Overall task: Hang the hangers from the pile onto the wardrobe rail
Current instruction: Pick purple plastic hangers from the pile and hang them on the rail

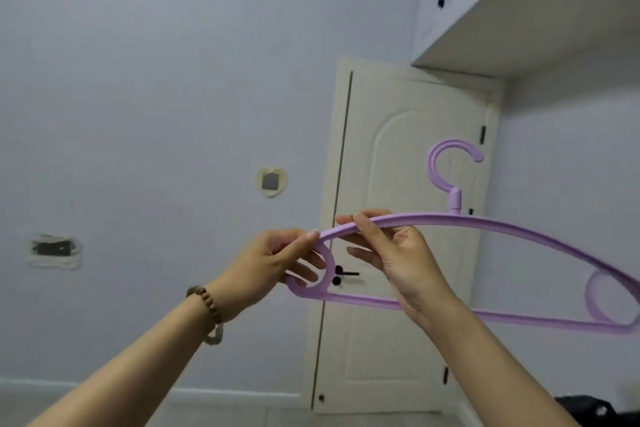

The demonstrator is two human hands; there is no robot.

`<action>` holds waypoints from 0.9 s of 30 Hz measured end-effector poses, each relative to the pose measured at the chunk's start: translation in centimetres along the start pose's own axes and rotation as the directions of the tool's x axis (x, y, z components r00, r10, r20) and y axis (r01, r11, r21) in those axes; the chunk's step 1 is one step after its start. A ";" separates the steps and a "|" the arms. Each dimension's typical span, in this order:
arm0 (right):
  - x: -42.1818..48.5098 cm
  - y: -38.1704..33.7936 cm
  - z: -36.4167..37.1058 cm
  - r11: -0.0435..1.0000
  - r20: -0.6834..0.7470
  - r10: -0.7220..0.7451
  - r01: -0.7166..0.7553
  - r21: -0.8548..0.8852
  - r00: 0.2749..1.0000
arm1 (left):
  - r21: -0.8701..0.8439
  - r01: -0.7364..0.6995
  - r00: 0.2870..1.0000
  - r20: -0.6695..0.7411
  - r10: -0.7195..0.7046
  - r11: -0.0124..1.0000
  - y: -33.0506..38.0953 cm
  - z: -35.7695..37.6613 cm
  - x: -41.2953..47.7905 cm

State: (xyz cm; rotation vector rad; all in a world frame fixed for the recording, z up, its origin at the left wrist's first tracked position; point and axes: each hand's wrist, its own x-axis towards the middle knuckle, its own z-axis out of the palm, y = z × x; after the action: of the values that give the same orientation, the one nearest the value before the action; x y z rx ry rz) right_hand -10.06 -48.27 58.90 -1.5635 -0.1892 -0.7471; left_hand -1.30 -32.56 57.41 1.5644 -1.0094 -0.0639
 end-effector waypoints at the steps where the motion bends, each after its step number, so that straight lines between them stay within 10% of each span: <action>1: -0.5 -1.6 -1.8 1.000 -0.024 -0.020 0.019 -0.023 1.000 | -0.013 -0.026 0.999 0.020 0.026 1.000 1.4 1.8 0.6; 16: -12.0 -18.9 -27.7 0.970 -0.357 -0.116 0.028 -0.241 0.927 | -0.298 -0.129 0.946 0.248 0.208 0.946 16.4 30.9 4.6; 27: -15.4 -21.3 -40.1 0.943 -0.624 -0.330 0.215 -0.255 0.708 | -0.443 -0.122 0.957 0.186 0.224 0.888 21.7 48.0 5.6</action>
State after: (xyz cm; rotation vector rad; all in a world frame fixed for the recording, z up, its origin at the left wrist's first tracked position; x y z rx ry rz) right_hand -47.17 -77.82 66.23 -1.3361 0.1807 -1.5504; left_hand -36.56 -71.53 64.32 1.0741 -1.2221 -0.3302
